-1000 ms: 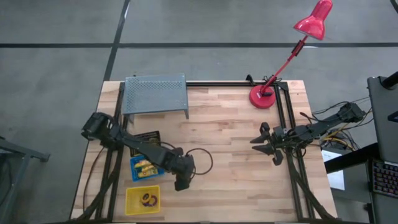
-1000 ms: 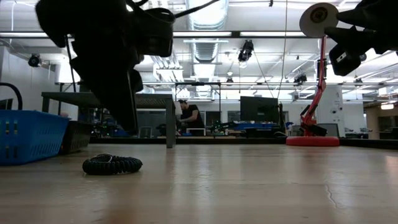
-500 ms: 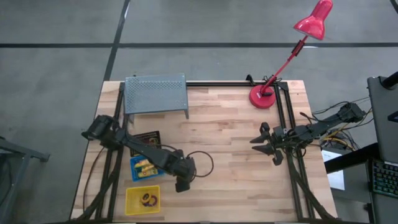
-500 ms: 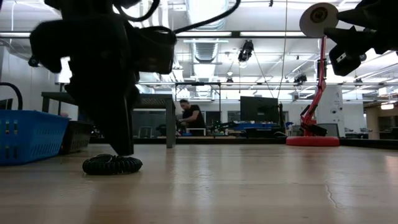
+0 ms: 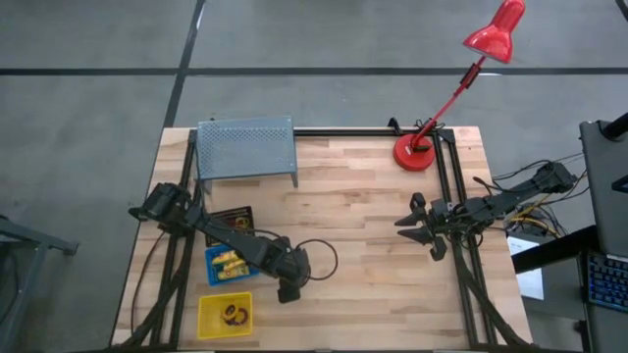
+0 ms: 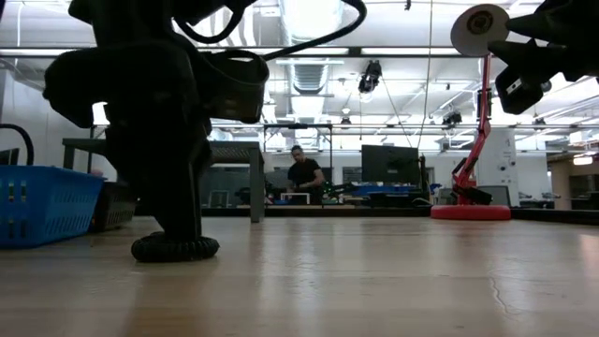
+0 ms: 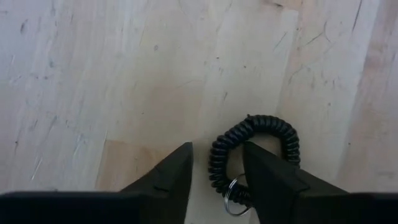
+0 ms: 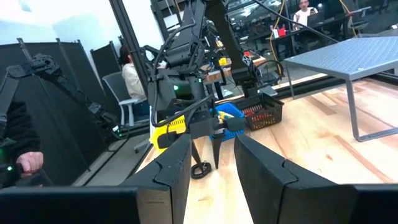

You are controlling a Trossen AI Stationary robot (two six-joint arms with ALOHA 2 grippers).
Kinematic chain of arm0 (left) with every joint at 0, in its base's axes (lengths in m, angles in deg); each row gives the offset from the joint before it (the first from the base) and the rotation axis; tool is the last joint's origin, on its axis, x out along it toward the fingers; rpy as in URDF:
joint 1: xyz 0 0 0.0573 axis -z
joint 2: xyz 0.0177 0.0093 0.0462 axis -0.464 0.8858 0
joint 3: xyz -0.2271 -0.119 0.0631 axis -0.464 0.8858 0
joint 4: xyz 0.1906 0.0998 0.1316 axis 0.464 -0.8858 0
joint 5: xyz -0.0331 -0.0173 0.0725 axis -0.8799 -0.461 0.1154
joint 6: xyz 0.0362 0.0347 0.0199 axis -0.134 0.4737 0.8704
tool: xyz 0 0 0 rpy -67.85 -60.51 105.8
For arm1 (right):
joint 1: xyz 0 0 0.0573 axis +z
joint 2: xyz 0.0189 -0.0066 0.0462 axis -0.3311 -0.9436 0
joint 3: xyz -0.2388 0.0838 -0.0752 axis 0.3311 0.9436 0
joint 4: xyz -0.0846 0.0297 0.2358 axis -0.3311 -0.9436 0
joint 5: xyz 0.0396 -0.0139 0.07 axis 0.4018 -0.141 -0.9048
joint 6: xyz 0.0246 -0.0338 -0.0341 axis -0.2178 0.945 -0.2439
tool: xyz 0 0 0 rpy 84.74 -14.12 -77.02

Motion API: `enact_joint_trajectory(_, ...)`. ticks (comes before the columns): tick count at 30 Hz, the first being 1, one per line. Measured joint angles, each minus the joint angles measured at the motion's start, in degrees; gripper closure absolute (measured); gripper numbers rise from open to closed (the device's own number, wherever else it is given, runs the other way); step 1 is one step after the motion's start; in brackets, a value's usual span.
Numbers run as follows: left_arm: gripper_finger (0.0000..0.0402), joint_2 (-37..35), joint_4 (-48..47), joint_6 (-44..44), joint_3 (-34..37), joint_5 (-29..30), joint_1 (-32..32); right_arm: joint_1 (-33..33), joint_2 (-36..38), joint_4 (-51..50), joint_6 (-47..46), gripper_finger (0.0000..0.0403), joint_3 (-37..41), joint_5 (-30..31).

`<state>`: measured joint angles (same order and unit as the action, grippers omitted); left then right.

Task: Pick & Place Office Desk Supplies
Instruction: Put the black key chain in the yellow bin

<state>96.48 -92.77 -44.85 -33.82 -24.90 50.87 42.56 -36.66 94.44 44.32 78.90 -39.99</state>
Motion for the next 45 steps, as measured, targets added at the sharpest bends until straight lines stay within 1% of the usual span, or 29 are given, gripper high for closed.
enact_joint_trajectory(3,0.0293,0.06,0.05,0.0,0.01,0.03,0.03,0.0,0.0,-0.04,0.0,0.028,0.0,0.0)
enact_joint_trajectory(8,0.0371,0.13,1.11,-0.29,0.02,-0.06,0.04,0.0,-0.02,-0.02,0.0,0.0274,0.0,0.01)
enact_joint_trajectory(10,0.0389,0.15,1.73,-0.86,0.02,-0.31,0.04,0.02,0.0,-0.02,0.0,0.0272,0.0,0.02)
enact_joint_trajectory(18,0.0388,-0.07,2.14,-1.33,0.0,-0.81,0.07,0.01,0.0,-0.02,0.0,0.0276,0.0,0.0)
enact_joint_trajectory(21,0.0391,-1.09,1.93,-1.72,0.0,-1.97,0.16,0.0,-0.01,-0.02,0.0,0.028,0.0,0.0)
enact_joint_trajectory(24,0.0391,-3.51,1.4,-1.75,0.0,-2.93,0.04,0.0,0.0,-0.02,0.0,0.0283,0.0,0.0)
enact_joint_trajectory(28,0.0392,-7.74,-1.85,-2.82,0.0,-2.49,-0.07,0.01,-0.05,-0.04,0.0,0.0284,0.0,0.0)
enact_joint_trajectory(33,0.0393,-14.08,-9.61,-6.25,0.0,-2.31,-0.07,0.0,-0.24,-0.06,0.0,0.0277,0.0,0.0)
enact_joint_trajectory(37,0.0392,-19.41,-18.87,-12.11,0.0,-2.16,-0.07,0.01,-0.24,-0.04,0.0,0.0273,0.0,0.0)
enact_joint_trajectory(41,0.0386,-24.29,-29.06,-23.27,0.0,-3.75,0.15,0.02,-0.24,-0.04,0.0,0.027,0.0,0.0)
enact_joint_trajectory(45,0.0385,-27.73,-34.12,-33.77,0.02,-7.07,2.62,0.0,-0.29,-0.04,0.0,0.0274,0.0,0.0)
